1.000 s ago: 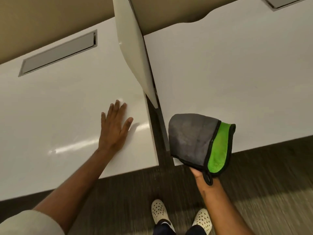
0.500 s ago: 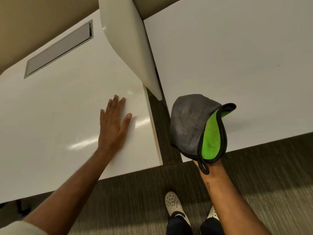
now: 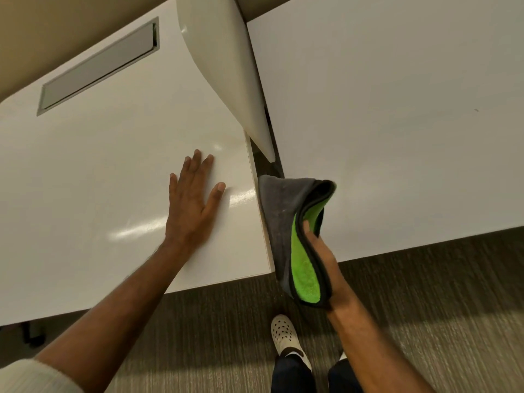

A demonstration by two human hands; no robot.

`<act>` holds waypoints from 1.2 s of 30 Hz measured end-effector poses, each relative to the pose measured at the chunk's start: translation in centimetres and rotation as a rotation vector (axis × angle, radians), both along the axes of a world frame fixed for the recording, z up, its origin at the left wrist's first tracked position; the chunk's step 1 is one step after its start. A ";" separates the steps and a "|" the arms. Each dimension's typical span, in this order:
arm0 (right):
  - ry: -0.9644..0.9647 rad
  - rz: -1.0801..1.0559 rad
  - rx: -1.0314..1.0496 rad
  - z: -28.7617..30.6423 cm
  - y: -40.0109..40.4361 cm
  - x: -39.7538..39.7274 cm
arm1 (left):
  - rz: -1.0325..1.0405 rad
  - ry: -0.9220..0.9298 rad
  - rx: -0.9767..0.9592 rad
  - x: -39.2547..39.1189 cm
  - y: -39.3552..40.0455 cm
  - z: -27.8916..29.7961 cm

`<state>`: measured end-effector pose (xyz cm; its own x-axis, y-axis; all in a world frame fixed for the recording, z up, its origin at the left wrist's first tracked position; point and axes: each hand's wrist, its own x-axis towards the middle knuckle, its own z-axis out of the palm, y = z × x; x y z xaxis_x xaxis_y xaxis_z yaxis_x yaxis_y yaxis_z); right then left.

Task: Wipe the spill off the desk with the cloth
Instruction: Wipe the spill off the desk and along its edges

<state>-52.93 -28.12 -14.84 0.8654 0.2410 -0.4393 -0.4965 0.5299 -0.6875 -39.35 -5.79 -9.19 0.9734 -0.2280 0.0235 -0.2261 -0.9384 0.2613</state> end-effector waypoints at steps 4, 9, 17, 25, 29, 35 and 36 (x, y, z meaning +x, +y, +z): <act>-0.166 -0.011 -0.112 0.4 2.1 0.2 | 0.010 -0.001 0.027 -0.2 -0.2 -0.1; -0.238 -0.023 -0.173 2.0 3.1 4.4 | 0.012 0.000 0.030 -0.3 -0.6 0.1; -0.400 0.082 -0.373 2.9 2.3 6.9 | -0.014 0.018 0.012 -0.1 -0.2 -0.1; -0.474 0.087 -0.431 3.0 2.5 4.4 | -0.019 0.030 0.025 0.0 -0.1 -0.2; -0.458 0.049 -0.489 4.0 2.4 8.1 | -0.023 0.024 -0.005 0.0 -0.1 0.0; -0.439 0.072 -0.475 3.4 2.6 4.7 | -0.013 0.015 0.029 -0.1 -0.2 -0.2; -0.444 0.077 -0.472 3.2 2.6 3.5 | -0.008 0.006 0.038 -0.1 -0.3 -0.2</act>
